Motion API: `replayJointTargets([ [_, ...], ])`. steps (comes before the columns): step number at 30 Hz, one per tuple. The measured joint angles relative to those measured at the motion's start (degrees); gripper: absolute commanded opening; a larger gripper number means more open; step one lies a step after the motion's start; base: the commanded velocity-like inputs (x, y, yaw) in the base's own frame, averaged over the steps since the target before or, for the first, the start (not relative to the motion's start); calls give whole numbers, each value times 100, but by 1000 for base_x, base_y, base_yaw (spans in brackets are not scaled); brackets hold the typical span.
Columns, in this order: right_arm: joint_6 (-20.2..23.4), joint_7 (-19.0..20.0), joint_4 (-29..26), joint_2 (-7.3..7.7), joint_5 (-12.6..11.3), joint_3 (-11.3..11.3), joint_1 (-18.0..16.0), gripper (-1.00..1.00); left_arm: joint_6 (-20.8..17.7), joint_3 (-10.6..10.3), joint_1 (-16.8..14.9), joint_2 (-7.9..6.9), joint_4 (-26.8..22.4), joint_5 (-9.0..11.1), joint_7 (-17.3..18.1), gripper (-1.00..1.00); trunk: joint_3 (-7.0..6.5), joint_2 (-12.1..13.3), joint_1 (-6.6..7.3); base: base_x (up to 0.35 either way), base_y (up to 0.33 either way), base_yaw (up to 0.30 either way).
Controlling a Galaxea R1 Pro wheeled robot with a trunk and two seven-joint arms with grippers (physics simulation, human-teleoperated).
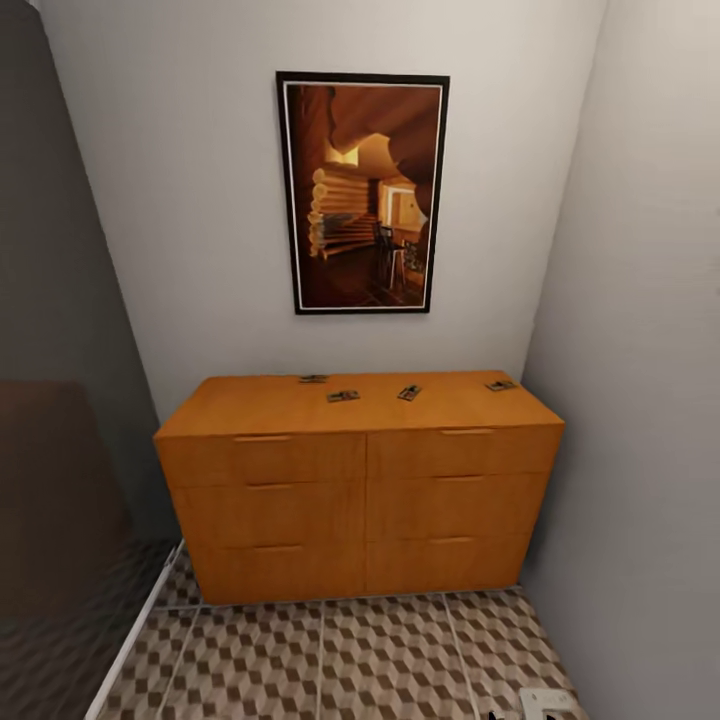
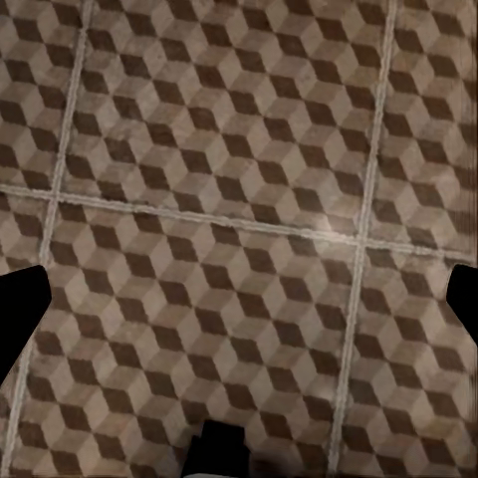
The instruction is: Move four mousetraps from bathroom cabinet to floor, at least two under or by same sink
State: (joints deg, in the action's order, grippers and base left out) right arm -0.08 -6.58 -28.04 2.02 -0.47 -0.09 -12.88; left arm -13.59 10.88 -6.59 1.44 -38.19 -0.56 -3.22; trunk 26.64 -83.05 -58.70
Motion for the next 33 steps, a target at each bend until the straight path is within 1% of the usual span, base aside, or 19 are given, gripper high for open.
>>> replayJointTargets([
  [4,0,0,0,0,0,0,0,100,0,0,0,0,0,0,0,100,-1,0,0,327,-1,-259],
  [8,0,-1,1,-2,0,0,-1,100,2,0,1,0,-1,0,0,100,-1,0,-1,232,0,-145],
  [23,0,0,2,-2,0,0,-2,100,-4,-13,1,9,-5,27,13,100,-1,1,-4,33,0,-20],
  [33,0,1,2,-3,0,0,-2,100,-6,-25,0,63,-8,12,-1,100,-180,400,215,1,0,0],
])
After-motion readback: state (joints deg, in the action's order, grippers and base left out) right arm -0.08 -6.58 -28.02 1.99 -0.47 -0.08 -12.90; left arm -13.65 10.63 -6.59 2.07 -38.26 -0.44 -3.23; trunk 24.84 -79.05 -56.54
